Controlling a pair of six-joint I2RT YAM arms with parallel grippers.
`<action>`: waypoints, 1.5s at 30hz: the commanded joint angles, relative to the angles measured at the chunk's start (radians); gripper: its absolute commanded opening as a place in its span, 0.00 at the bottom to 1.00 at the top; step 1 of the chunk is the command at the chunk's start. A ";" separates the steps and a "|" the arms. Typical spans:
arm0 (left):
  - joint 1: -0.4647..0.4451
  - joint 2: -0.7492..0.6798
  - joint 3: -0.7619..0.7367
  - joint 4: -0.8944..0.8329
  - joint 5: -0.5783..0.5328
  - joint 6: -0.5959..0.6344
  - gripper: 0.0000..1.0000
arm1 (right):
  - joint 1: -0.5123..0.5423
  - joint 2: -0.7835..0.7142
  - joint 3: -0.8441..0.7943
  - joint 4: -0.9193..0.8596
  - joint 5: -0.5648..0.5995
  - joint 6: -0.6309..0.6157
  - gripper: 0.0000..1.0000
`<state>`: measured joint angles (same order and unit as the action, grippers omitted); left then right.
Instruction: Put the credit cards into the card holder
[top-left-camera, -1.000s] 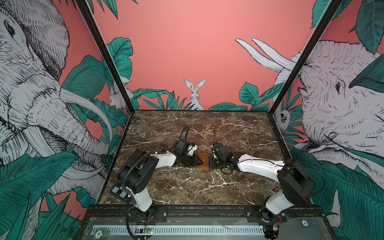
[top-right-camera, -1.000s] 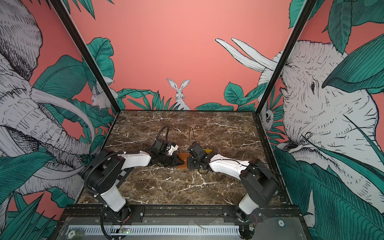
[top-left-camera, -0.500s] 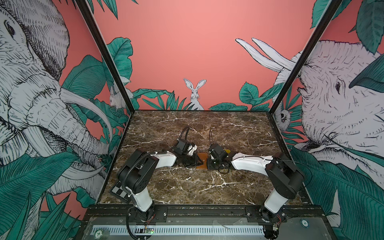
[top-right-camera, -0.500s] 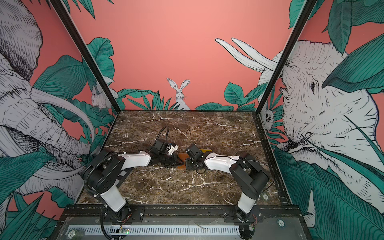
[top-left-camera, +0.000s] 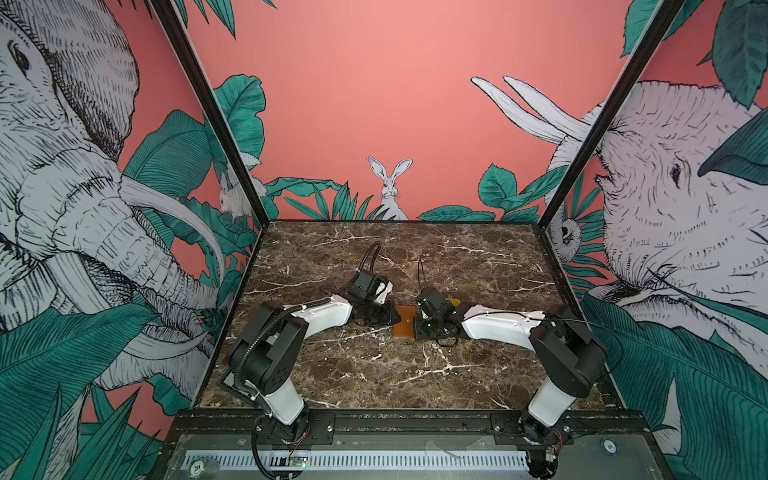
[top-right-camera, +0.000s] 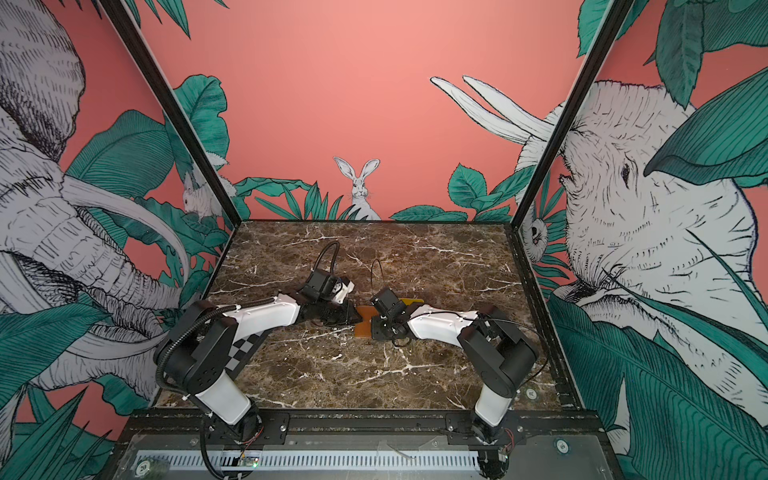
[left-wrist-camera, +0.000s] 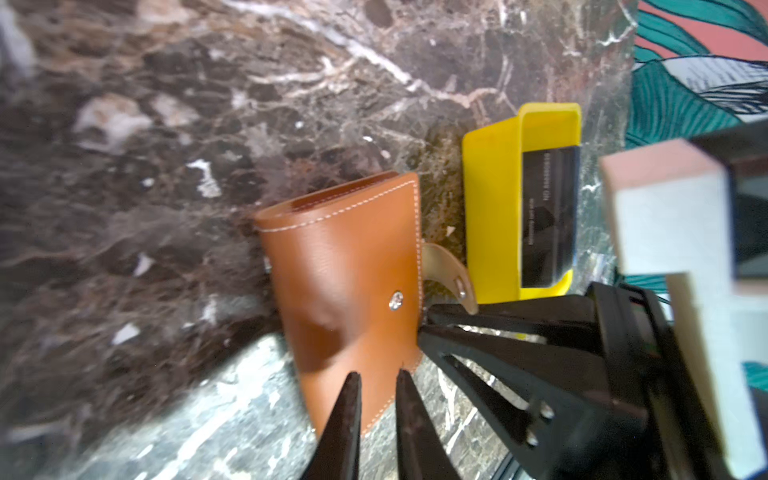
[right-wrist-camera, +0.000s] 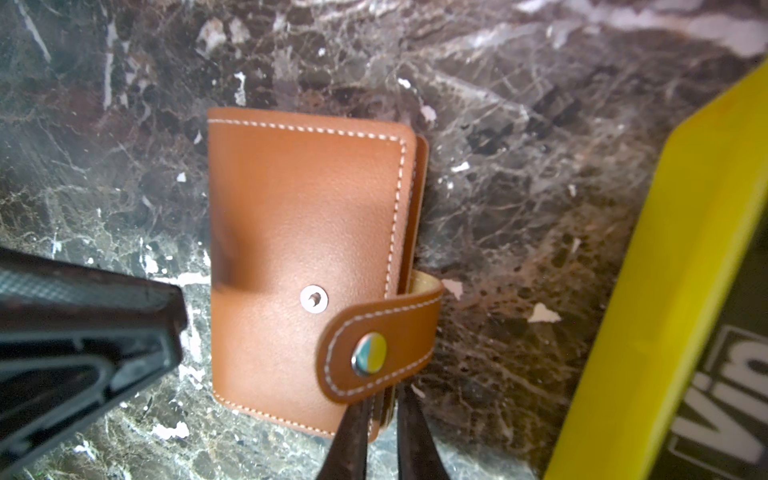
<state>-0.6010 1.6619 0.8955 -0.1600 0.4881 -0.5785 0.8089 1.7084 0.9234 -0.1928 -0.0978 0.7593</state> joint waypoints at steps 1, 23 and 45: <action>-0.004 0.008 0.037 -0.092 -0.067 0.050 0.17 | -0.002 0.025 0.008 -0.051 0.028 0.007 0.15; -0.003 0.101 0.045 -0.058 -0.071 0.035 0.24 | 0.005 -0.148 0.041 -0.140 0.085 -0.048 0.15; -0.004 0.079 0.012 -0.006 -0.046 0.003 0.22 | 0.029 0.042 0.303 -0.343 0.210 -0.023 0.23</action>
<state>-0.6006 1.7538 0.9321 -0.1772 0.4335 -0.5613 0.8326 1.7412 1.2045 -0.5117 0.0807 0.7322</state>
